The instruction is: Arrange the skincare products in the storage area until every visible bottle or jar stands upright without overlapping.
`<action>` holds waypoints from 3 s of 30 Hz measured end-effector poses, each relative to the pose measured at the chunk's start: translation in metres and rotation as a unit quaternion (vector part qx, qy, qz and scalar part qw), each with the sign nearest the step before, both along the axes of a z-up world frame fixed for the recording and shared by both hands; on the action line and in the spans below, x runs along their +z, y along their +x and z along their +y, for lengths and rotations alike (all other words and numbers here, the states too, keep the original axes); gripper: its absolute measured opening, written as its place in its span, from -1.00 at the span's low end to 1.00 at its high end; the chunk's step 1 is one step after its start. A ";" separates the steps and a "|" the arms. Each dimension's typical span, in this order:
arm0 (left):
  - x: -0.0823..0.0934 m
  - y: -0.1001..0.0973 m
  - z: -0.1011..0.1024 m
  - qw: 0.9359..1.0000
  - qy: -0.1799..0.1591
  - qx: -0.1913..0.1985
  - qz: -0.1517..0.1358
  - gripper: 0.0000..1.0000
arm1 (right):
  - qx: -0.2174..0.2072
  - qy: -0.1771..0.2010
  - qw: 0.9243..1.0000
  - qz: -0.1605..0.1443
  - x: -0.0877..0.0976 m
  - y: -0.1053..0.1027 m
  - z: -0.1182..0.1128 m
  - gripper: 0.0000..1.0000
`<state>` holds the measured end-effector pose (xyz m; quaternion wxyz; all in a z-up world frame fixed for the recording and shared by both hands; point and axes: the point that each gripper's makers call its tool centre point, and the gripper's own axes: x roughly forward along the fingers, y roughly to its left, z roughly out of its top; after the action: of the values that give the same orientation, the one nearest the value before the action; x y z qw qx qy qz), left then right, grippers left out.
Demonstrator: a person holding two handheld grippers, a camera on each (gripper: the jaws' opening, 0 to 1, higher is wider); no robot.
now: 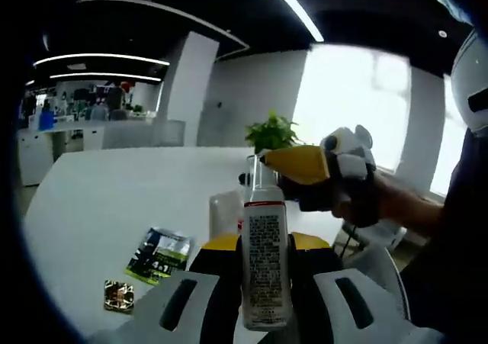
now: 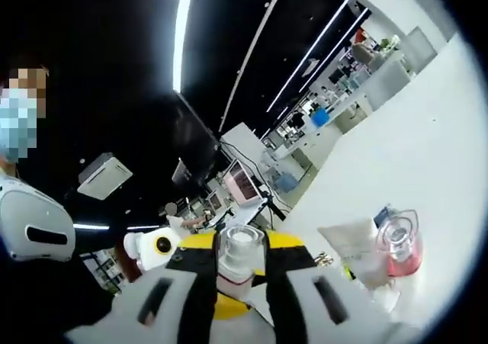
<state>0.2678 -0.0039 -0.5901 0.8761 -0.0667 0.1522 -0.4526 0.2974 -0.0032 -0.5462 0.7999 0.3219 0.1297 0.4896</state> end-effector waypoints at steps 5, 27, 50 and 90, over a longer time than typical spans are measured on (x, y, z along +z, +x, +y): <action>-0.018 -0.001 0.000 0.998 0.060 -0.011 0.002 -0.59 | 0.000 -0.033 0.999 -0.014 -0.005 -0.007 0.006 -0.58; -0.083 0.014 0.010 0.958 0.280 -0.058 -0.021 -0.42 | -0.004 -0.289 0.937 -0.198 -0.058 -0.002 0.031 -0.60; -0.116 0.032 0.014 0.968 0.244 -0.059 0.021 -0.69 | -0.007 -0.319 0.920 -0.226 -0.086 0.011 0.034 -0.52; -0.149 0.036 0.024 0.955 0.288 -0.074 0.014 -0.43 | 0.053 -0.417 0.884 -0.206 -0.102 -0.019 -0.022 -0.51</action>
<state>0.3039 0.0203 -0.7396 0.8203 0.1933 0.2923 -0.4520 0.2786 -0.0253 -0.6486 0.8421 -0.1562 0.1708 0.4871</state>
